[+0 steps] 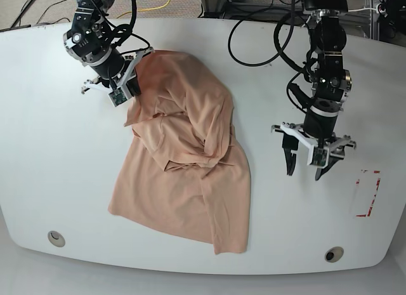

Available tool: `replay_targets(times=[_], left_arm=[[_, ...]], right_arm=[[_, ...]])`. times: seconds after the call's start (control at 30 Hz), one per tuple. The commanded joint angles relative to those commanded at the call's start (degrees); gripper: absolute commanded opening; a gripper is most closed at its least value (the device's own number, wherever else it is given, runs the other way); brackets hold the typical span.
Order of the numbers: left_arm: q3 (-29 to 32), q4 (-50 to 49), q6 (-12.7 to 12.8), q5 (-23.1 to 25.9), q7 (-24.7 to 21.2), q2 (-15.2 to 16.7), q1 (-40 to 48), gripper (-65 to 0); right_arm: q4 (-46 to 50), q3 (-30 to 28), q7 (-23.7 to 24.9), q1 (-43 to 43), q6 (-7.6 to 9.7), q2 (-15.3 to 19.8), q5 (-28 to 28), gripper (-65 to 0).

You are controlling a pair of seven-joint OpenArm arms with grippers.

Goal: Layout the t-shirt on the table in an organized manner, then fold the t-shirt properly
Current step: 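Reach the left gripper to the shirt's opposite edge and grasp it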

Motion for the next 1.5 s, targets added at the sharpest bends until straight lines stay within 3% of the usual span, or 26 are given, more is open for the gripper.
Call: replay_targets(times=[0.1,0.17,0.3,0.67,0.83,1.03,1.33,1.5], left_arm=[[0.7,-5.0,-0.9,-2.5,0.1,0.0,-3.0,-27.8],[0.8,-9.7,-3.6,-7.3,0.1,0.0,-5.9,-22.1],[0.8,-16.5,-4.4,-12.0,0.1,0.0,-9.3,-14.4],[1.1,-38.0,-4.8,-23.5,0.1,0.0,-18.8,-14.2],[5.5,-44.8,-6.7,-25.7,-0.4,0.0,-22.4,-14.2],[10.4,-50.2,-6.9,-28.9,-3.0,1.2,-25.4,-14.2],[13.2,-60.6,-6.9,-28.8,-3.8,4.8,-29.2,-14.2],[14.8,-62.0,-6.9,-28.8,-3.8,4.8,-29.9,-14.4]], right_arm=[[0.0,0.0,-0.1,0.6,0.00,0.0,-0.1,-65.0],[0.0,0.0,-0.1,0.7,0.00,0.0,-0.4,-65.0],[-0.1,0.0,-0.1,0.7,0.00,0.0,-2.2,-65.0],[-0.1,0.0,-0.1,0.5,0.00,0.0,-2.8,-65.0],[-0.1,0.0,-0.1,0.5,0.00,0.0,-2.8,-65.0],[-0.1,0.0,-0.1,0.5,0.00,0.0,-2.6,-65.0],[-0.1,0.0,-0.1,0.6,0.00,0.0,-2.5,-65.0],[-0.1,0.0,-0.1,0.7,0.00,0.0,-2.5,-65.0]])
